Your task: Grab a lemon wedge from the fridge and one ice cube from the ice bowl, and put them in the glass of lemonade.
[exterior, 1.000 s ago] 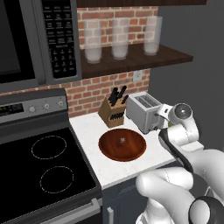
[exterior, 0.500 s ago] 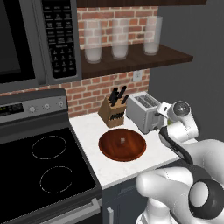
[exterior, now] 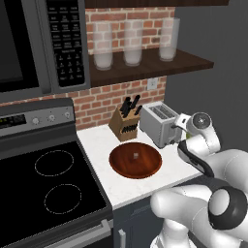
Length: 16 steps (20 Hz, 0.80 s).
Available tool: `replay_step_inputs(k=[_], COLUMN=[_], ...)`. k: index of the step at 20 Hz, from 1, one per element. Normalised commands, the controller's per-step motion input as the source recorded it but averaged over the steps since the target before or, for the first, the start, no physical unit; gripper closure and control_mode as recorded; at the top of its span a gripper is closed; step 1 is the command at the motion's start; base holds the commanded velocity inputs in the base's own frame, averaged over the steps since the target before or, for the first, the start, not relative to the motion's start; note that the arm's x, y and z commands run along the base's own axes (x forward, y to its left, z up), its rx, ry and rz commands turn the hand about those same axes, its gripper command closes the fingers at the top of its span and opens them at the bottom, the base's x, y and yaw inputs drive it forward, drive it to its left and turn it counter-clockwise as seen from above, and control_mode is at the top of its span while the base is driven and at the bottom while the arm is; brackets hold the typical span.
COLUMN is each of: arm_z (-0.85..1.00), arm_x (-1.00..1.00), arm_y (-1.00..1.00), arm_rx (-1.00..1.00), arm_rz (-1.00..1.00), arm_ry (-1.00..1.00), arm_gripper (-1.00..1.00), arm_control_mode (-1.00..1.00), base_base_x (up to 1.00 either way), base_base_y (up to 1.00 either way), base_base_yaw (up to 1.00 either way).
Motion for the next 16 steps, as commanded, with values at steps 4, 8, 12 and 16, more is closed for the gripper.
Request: replay_step_inputs(k=[4, 8, 12, 16], arm_z=[-0.01, 0.00, -0.01, -0.06], arm_x=[0.04, 0.12, 0.11, 0.00], arm_y=[0.00, 0.00, 0.00, 0.00], arm_rx=[0.00, 0.00, 0.00, 0.00], arm_rz=[0.00, 0.00, 0.00, 0.00], arm_ry=[0.00, 0.00, 0.00, 0.00], arm_gripper=[1.00, 1.00, 1.00, 1.00], arm_control_mode=[-1.00, -1.00, -1.00, -1.00], base_base_x=[0.00, 0.00, 0.00, 0.00], base_base_y=[0.00, 0.00, 0.00, 0.00], base_base_yaw=[0.00, 0.00, 0.00, 0.00])
